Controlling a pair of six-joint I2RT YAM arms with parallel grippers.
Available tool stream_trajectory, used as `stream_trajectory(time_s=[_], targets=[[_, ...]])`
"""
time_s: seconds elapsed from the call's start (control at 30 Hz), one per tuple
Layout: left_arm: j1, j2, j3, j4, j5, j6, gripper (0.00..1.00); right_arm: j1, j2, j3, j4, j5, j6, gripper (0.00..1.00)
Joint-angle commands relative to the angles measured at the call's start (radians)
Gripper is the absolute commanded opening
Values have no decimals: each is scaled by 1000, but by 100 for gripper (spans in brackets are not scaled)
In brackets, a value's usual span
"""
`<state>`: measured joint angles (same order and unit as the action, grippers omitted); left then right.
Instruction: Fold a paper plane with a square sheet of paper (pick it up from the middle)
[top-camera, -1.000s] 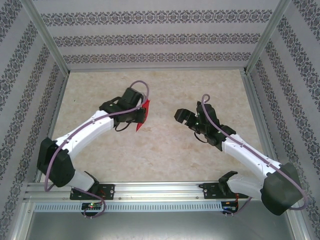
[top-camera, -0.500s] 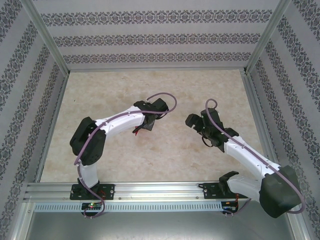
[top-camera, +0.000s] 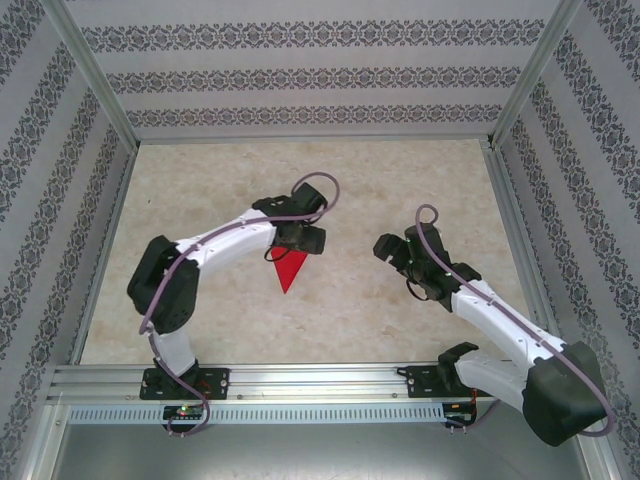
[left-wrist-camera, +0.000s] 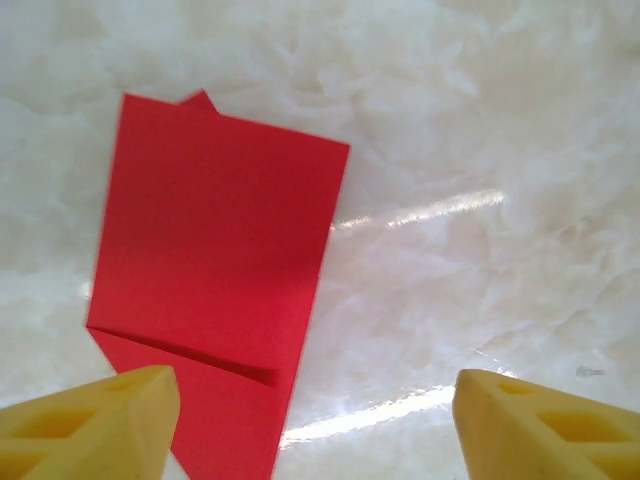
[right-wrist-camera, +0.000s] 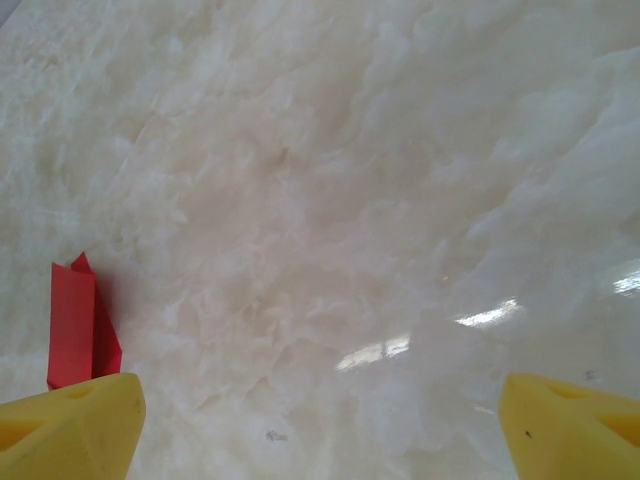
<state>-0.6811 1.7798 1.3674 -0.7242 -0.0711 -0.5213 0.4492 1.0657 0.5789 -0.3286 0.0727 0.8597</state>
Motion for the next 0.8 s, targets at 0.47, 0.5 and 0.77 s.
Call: stream_trajectory(time_s=[0.47, 0.5, 0.77], targets=[[437, -419, -415, 199, 99, -9, 97, 473, 732, 574, 157, -67, 103, 62], [459, -436, -428, 202, 116, 0, 98, 477, 767, 603, 161, -93, 98, 61], [541, -466, -440, 202, 192, 15, 99, 486, 952, 757, 108, -270, 45, 55]])
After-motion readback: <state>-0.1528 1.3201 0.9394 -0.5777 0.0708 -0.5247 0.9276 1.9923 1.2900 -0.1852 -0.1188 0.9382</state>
